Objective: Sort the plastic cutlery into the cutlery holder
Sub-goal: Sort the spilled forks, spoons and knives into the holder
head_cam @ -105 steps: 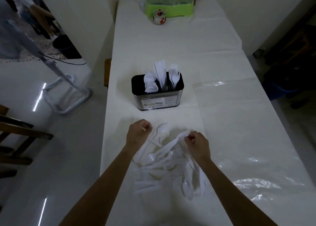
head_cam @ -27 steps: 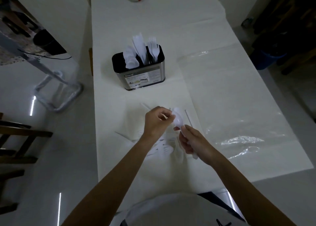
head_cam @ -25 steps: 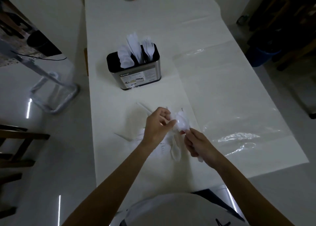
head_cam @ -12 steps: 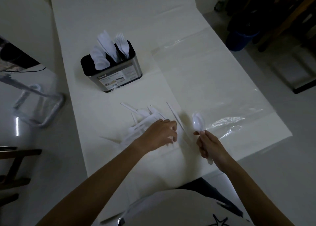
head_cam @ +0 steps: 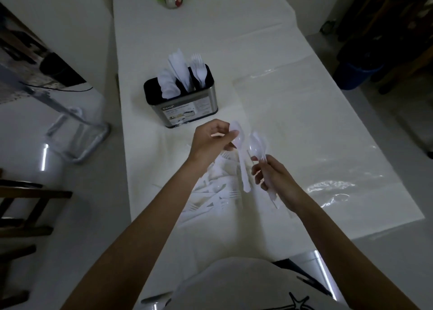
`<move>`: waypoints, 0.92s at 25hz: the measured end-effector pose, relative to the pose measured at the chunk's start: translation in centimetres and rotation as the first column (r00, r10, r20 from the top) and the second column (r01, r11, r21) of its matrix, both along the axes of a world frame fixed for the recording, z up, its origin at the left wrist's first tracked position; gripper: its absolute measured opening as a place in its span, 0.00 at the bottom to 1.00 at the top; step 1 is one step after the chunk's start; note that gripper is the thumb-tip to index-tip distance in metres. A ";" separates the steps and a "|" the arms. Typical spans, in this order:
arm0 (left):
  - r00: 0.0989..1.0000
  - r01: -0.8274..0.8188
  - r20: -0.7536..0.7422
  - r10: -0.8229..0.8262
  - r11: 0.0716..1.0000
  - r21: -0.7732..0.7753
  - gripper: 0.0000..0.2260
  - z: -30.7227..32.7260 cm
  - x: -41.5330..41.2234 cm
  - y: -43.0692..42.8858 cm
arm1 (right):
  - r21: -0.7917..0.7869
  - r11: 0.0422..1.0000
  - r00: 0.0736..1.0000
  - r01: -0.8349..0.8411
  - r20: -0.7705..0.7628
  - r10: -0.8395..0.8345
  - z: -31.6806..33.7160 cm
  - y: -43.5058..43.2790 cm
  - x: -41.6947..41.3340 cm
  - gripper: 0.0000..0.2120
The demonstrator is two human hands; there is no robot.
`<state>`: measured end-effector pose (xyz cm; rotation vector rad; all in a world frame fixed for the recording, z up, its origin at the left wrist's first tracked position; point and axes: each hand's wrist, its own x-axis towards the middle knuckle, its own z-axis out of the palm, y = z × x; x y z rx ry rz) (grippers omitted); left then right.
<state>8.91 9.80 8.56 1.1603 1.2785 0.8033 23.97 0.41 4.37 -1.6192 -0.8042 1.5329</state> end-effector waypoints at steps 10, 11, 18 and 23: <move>0.979 -0.160 -0.135 0.156 0.987 -0.025 0.08 -1.8 -5.3 -1.2 | -0.010 0.945 0.931 -0.327 -0.177 0.321 1.2 2.2 -5.8 0.17; 0.983 -0.115 -0.143 0.113 0.993 -0.008 0.11 -1.9 -5.7 -1.4 | -0.020 0.927 0.918 -0.375 -0.149 0.368 1.1 2.1 -5.8 0.18; 0.965 0.033 -0.263 -0.002 0.993 0.116 0.09 -4.7 -8.7 -3.0 | -0.098 0.905 0.910 -0.415 -0.074 0.409 -0.8 1.1 -5.1 0.13; 0.755 0.299 -0.636 -0.161 0.947 0.115 0.08 -8.8 -10.8 -5.7 | -0.153 0.948 0.960 -0.278 0.000 0.281 -2.3 -0.5 -2.6 0.13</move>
